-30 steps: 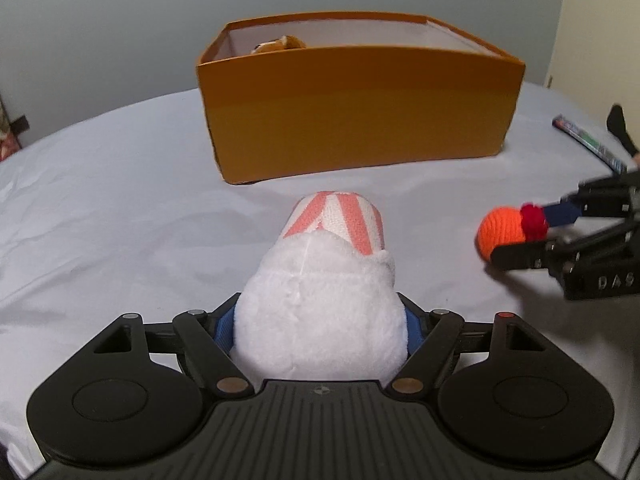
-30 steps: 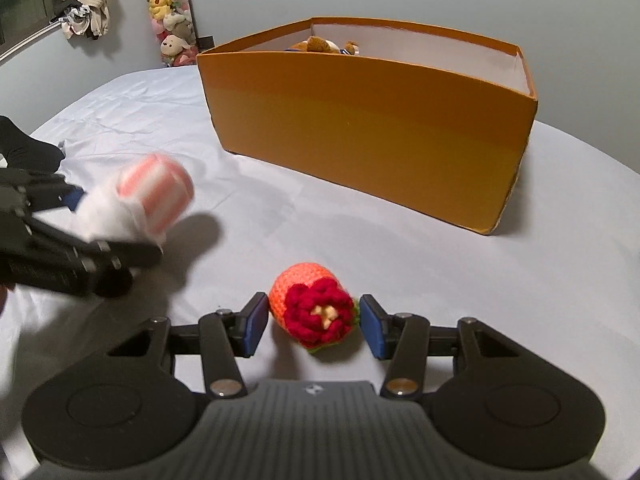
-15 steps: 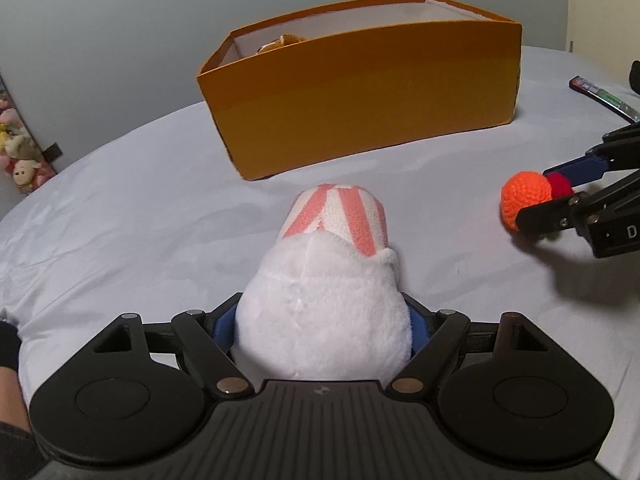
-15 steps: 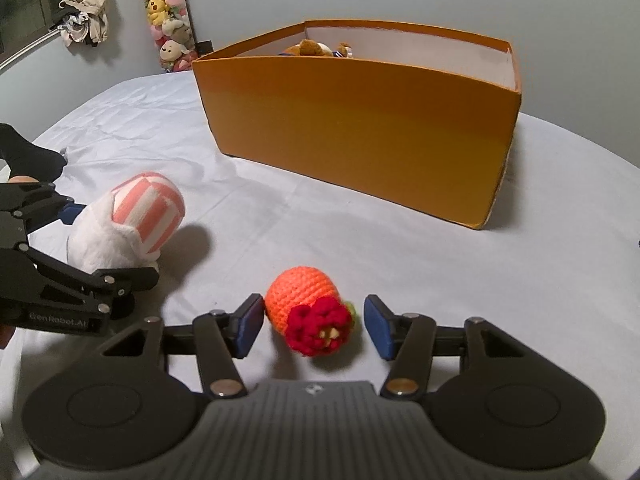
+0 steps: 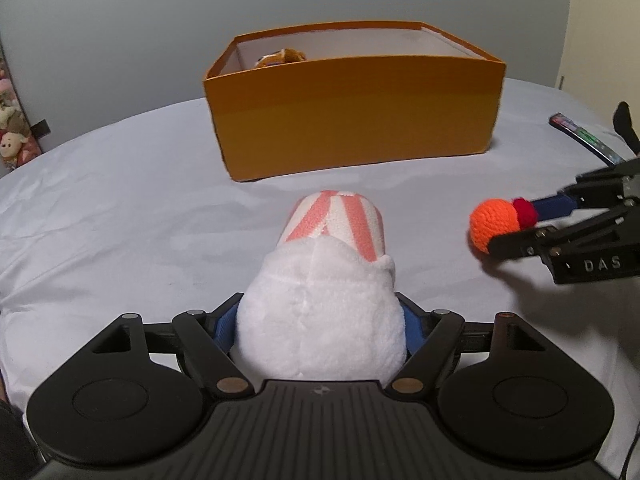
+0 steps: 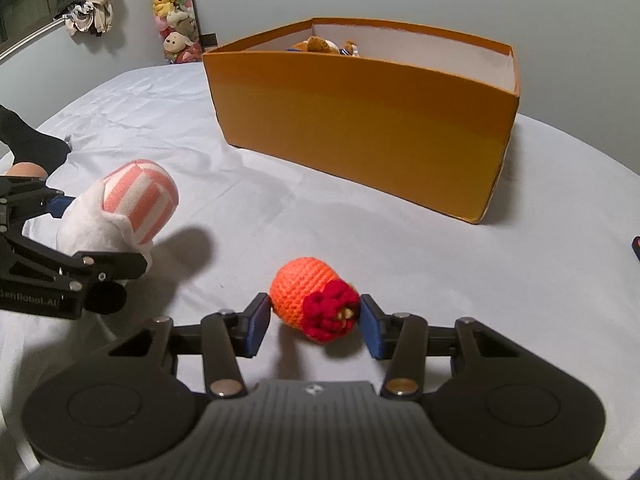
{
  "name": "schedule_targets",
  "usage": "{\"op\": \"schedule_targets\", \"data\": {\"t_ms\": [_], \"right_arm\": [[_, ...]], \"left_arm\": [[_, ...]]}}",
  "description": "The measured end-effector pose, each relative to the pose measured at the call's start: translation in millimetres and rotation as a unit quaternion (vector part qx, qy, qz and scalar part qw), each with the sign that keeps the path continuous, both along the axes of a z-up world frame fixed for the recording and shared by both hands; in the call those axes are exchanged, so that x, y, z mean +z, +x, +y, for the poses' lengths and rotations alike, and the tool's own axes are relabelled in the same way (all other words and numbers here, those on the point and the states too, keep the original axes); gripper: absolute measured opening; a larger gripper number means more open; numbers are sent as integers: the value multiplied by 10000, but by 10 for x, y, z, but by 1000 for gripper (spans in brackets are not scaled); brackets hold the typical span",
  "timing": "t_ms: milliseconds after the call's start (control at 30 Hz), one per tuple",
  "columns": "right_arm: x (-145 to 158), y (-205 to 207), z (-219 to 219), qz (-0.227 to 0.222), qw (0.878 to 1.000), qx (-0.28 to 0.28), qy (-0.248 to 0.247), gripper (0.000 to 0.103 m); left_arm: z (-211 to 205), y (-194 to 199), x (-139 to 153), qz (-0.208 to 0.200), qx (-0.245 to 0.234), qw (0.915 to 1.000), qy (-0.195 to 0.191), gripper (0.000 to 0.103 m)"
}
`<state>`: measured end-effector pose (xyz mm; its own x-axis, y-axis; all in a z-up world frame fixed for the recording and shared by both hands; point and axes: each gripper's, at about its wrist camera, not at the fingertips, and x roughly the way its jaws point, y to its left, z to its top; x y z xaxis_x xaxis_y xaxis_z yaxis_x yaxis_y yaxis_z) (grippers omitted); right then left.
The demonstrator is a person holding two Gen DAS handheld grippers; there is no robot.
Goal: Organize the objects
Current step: 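Carry the white plush and crocheted strawberry over into the orange box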
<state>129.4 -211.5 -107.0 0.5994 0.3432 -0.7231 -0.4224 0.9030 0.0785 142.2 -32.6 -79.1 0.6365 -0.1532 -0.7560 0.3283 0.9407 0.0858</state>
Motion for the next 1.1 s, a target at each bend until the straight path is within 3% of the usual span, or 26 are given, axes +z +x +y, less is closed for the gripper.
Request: {"op": "schedule_targets", "data": {"t_ms": [533, 733, 1100], "right_arm": [[218, -22, -267, -207, 9994, -172, 226, 50], [354, 97, -402, -310, 9979, -331, 463, 50], [770, 440, -465, -933, 9937, -294, 547, 50]], "left_arm": [[-72, -23, 173, 70, 47, 9994, -350, 88], [-176, 271, 464, -95, -146, 9987, -472, 88], [-367, 848, 1068, -569, -419, 9970, -328, 88]]}}
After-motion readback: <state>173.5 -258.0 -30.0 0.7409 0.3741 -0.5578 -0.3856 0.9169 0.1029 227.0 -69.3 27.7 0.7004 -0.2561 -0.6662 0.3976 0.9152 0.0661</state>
